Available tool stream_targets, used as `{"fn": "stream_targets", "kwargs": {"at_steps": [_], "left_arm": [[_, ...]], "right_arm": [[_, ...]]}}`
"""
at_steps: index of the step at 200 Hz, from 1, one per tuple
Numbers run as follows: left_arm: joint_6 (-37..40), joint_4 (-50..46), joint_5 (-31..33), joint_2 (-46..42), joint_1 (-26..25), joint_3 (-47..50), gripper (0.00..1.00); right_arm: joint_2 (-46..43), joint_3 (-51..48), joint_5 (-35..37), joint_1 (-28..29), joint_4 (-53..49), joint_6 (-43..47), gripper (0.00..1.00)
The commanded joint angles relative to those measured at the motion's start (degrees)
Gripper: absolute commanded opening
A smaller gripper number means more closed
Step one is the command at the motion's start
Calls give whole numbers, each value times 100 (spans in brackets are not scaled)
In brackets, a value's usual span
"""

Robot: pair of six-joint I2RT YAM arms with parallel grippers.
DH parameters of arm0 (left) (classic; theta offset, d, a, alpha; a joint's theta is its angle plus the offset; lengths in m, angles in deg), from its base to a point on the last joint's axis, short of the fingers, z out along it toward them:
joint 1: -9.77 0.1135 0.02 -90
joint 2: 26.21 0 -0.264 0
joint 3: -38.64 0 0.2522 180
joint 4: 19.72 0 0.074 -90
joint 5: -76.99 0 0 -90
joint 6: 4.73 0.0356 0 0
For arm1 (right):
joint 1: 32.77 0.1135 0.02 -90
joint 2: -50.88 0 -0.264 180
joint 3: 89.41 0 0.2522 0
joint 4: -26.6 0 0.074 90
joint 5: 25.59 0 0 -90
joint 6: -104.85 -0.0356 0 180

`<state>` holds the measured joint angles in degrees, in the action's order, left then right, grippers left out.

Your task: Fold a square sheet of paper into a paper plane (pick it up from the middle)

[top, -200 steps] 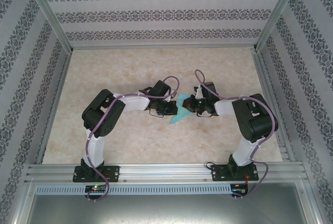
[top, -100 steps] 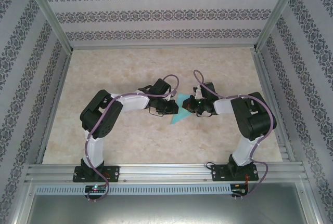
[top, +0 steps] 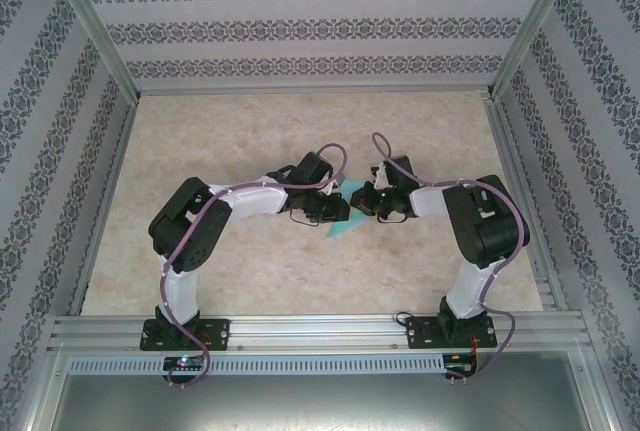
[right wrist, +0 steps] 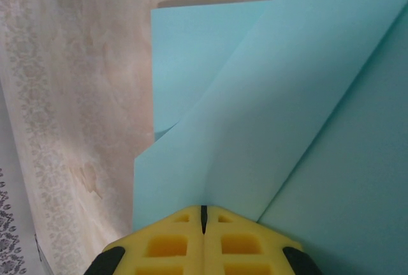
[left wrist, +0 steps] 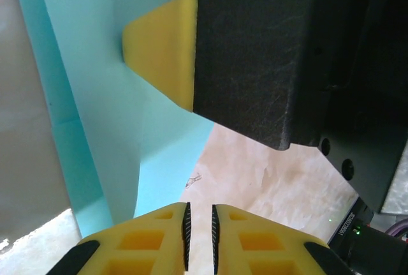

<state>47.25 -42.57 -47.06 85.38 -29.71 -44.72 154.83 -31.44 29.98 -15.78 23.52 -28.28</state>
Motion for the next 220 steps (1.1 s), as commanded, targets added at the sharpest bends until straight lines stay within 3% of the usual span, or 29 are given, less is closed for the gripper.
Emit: {"fn": "stream_targets", "kwargs": {"at_steps": [1,52,220], "left_arm": [[-55,-265,84,195,-95,5,20],[-27,-410,308,261,-95,106,19],[-263,-255,221,63,-138,835,15]], "right_arm": [[433,-153,784,-64,-817,200,0],[443,-132,832,-53,-901,218,0],[506,-119,875,-54,-1023,218,0]]}}
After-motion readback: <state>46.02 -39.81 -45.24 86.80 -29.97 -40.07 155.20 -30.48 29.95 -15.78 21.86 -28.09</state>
